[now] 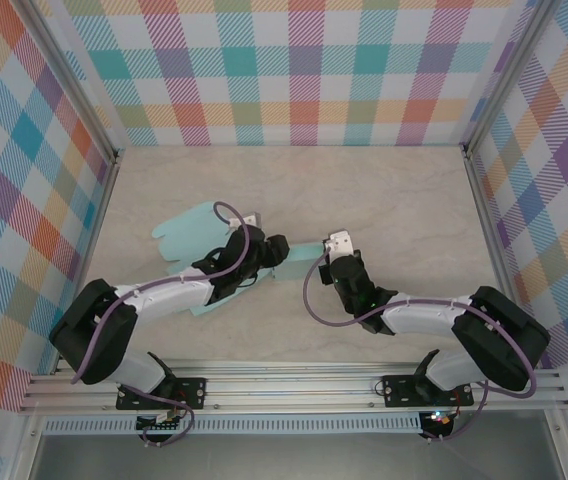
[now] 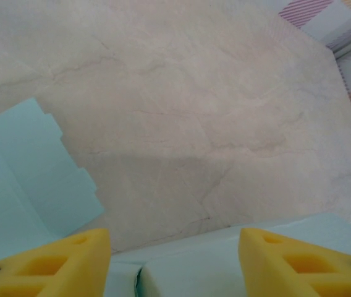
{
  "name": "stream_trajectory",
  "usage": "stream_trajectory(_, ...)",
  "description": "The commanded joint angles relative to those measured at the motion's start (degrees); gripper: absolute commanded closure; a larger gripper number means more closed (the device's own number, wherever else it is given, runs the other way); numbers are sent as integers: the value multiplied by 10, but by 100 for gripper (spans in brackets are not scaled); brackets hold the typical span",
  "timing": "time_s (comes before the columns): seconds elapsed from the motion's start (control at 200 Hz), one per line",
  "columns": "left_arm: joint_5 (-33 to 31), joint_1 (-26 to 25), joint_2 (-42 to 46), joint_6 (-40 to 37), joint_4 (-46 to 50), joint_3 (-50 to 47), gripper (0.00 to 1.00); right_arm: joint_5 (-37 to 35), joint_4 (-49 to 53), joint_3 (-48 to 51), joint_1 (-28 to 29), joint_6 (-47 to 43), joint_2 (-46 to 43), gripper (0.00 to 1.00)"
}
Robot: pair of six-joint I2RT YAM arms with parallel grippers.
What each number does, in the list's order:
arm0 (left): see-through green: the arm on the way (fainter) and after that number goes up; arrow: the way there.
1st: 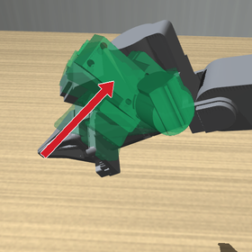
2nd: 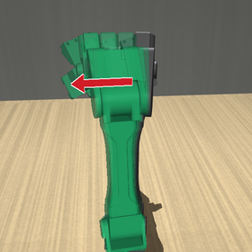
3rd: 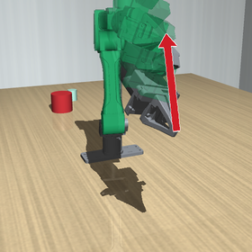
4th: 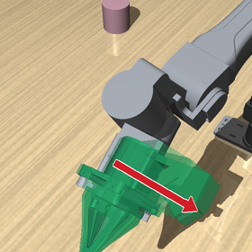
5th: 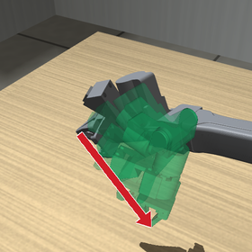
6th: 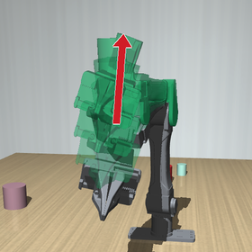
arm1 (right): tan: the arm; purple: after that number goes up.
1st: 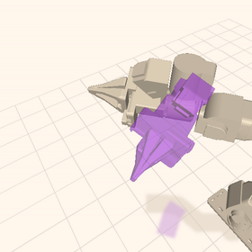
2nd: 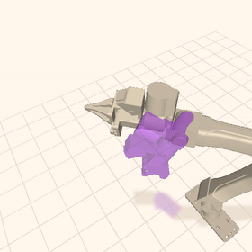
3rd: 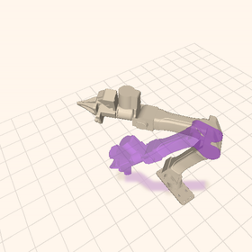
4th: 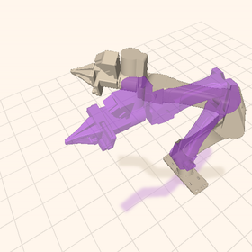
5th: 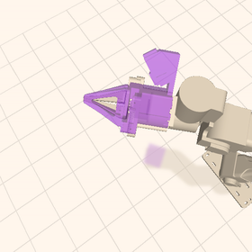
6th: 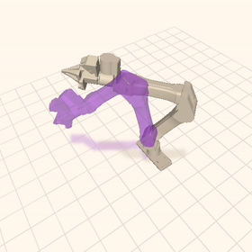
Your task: Fold the paper box
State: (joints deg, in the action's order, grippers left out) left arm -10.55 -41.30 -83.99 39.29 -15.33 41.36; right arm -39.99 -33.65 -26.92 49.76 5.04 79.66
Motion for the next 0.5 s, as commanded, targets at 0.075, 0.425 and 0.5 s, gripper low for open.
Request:
stream_trajectory(0.075,-54,-16,-9,7,-82,-72,47,10,62,-9,13,-4,-15,80)
stream_trajectory(0.425,-100,-41,-77,9,-149,-94,54,52,218,-51,20,55,-119,45)
stream_trajectory(0.5,-112,-44,-82,11,-153,-101,56,57,281,-73,20,89,-157,38)
